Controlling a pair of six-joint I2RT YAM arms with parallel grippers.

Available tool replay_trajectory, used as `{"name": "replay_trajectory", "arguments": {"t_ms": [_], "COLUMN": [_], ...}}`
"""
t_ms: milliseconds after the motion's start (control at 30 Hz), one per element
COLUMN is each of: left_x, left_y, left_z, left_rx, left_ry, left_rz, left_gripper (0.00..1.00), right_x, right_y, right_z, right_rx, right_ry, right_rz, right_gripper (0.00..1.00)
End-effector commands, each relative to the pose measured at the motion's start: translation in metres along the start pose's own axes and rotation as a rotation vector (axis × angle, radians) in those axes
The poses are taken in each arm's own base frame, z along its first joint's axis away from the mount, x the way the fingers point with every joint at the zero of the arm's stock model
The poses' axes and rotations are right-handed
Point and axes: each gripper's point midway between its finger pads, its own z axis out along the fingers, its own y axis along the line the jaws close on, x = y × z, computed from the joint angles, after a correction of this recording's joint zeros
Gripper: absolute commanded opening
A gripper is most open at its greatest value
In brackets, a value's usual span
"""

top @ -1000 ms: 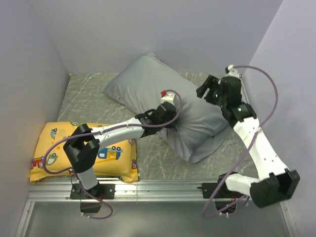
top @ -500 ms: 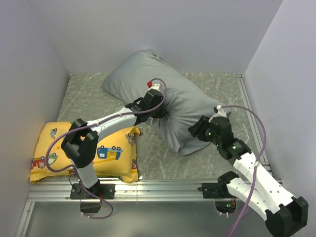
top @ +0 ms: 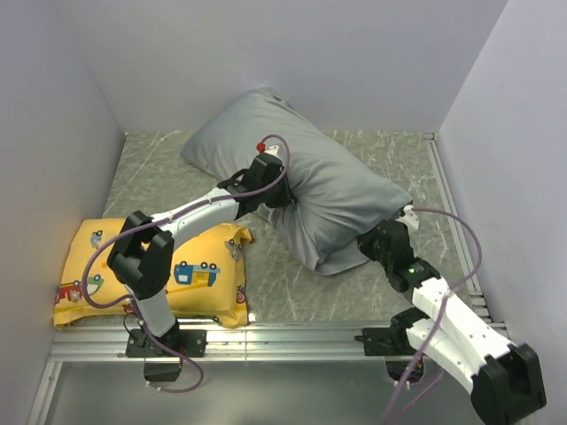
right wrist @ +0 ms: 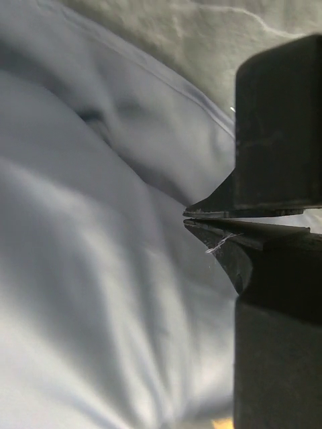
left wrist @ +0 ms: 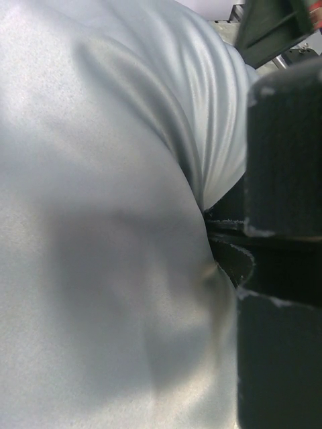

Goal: Remove the pillowcase from the pillow

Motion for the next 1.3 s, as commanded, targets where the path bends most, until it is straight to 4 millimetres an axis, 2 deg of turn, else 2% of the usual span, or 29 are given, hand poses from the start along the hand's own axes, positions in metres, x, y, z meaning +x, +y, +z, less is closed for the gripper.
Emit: {"name": "replay_trajectory", "arguments": {"t_ms": [0, 267, 300, 400, 533, 700, 967, 1267], "left_x": [-0.057, -0.064, -0.065, -0.067, -0.067, -0.069, -0.069, -0.069], "left_y": [0.007, 0.007, 0.007, 0.006, 0.008, 0.009, 0.008, 0.007], "left_z": [-0.003, -0.016, -0.019, -0.023, -0.028, -0.036, -0.042, -0.047], "left_rx": [-0.029, -0.015, -0.01, -0.002, -0.001, 0.006, 0.018, 0.014], "left_ry": [-0.179, -0.203, -0.207, -0.215, -0.22, -0.232, -0.234, -0.233], "left_rz": [-0.037, -0.046, -0.047, -0.047, -0.05, -0.058, -0.052, -0.045], "left_gripper": [0.01, 0.01, 0.01, 0.01, 0.01, 0.0, 0.0, 0.01], "right_x": [-0.017, -0.014, -0.013, -0.022, -0.025, -0.029, -0.041, -0.024], "right_y": [-0.006, -0.032, -0.038, -0.04, -0.044, -0.04, -0.03, -0.036], "right_z": [0.021, 0.047, 0.049, 0.054, 0.06, 0.071, 0.076, 0.098], "right_rx": [0.046, 0.161, 0.18, 0.196, 0.219, 0.228, 0.185, 0.209], "right_ry": [-0.075, -0.07, -0.067, -0.107, -0.108, -0.105, -0.16, -0.107], "right_rz": [0.043, 0.062, 0.061, 0.057, 0.07, 0.08, 0.111, 0.115], "right_gripper": [0.11, 0.24, 0.3, 0.42, 0.47, 0.48, 0.48, 0.43]}}
